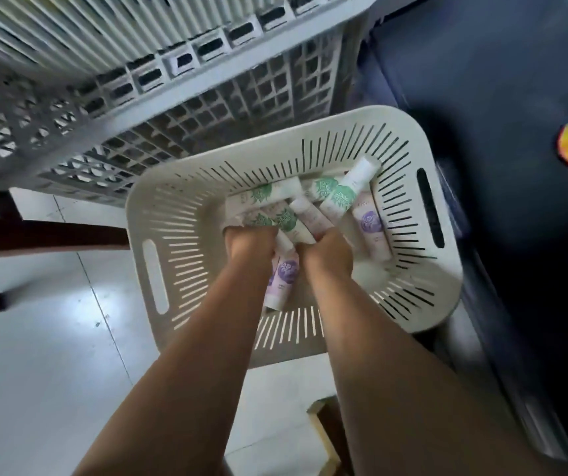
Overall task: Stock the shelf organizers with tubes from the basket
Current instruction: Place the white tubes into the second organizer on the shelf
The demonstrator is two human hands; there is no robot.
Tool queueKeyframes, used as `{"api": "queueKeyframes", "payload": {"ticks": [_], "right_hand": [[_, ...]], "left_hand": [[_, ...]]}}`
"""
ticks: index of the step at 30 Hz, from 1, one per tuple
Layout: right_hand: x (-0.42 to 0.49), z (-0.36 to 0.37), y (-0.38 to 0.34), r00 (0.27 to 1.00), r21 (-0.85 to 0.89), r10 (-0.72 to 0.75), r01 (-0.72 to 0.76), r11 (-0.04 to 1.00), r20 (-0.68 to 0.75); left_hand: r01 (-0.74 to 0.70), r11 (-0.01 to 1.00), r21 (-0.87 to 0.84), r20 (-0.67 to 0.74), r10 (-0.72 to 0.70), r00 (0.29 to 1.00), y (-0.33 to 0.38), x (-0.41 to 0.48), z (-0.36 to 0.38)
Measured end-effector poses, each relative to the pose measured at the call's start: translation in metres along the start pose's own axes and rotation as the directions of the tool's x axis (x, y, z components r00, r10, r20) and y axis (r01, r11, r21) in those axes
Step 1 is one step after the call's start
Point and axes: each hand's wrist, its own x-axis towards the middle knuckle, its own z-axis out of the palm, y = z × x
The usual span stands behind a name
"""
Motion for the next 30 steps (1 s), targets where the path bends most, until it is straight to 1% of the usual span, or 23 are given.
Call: {"api": "queueKeyframes", "payload": {"ticks": [2,4,6,8,10,12,16,18,20,22,26,29,30], "right_hand": [[0.002,-0.002,-0.001,0.999,0.011,0.019,-0.02,1.0,0.048],[0.003,-0.005,-0.004,0.994,-0.045,0.015,-0.01,0.999,0.11],[0.0,-0.008,-0.012,0.984,-0.062,0.018,-0.006,0.998,0.179],[-0.003,-0.013,-0.02,0.971,-0.045,0.069,-0.06,0.997,0.23],[-0.012,-0.027,-0.026,0.958,0.016,0.139,-0.147,0.989,0.25],[-0.022,-0.044,-0.031,0.96,0.032,0.149,-0.161,0.986,0.235],[-0.038,-0.064,-0.032,0.965,0.034,0.112,-0.124,0.992,0.238],[-0.05,-0.073,-0.035,0.964,0.076,0.091,-0.114,0.991,0.248],[-0.065,-0.086,-0.035,0.97,0.12,0.032,-0.063,0.991,0.24],[-0.083,-0.097,-0.038,0.976,0.166,-0.029,-0.007,0.986,0.216],[-0.115,-0.125,-0.049,0.98,0.332,-0.131,0.076,0.94,0.146],[-0.137,-0.147,-0.06,0.975,0.468,-0.208,0.146,0.872,0.083],[-0.143,-0.156,-0.065,0.968,0.497,-0.248,0.193,0.846,0.045]], "left_hand": [[0.037,0.999,0.017,-0.033,-0.036,0.999,0.006,-0.003,-0.003],[0.044,0.999,0.026,-0.01,-0.044,0.999,0.006,-0.006,-0.007],[0.083,0.997,0.008,0.065,-0.083,0.994,0.005,-0.009,-0.014],[0.114,0.993,-0.019,0.154,-0.11,0.982,-0.002,-0.009,-0.021],[0.132,0.988,-0.077,0.232,-0.111,0.966,-0.009,-0.017,-0.028],[0.127,0.979,-0.158,0.294,-0.077,0.953,-0.017,-0.026,-0.031],[0.026,0.968,-0.25,0.381,0.073,0.922,-0.025,-0.047,-0.035],[-0.053,0.961,-0.273,0.387,0.16,0.908,-0.021,-0.061,-0.04],[-0.113,0.952,-0.285,0.412,0.228,0.882,-0.013,-0.074,-0.046],[-0.185,0.925,-0.333,0.422,0.321,0.848,-0.002,-0.091,-0.054],[-0.299,0.855,-0.423,0.479,0.491,0.727,0.029,-0.138,-0.063],[-0.405,0.803,-0.438,0.496,0.591,0.636,0.048,-0.177,-0.067],[-0.439,0.783,-0.44,0.503,0.621,0.601,0.055,-0.189,-0.068]]}}
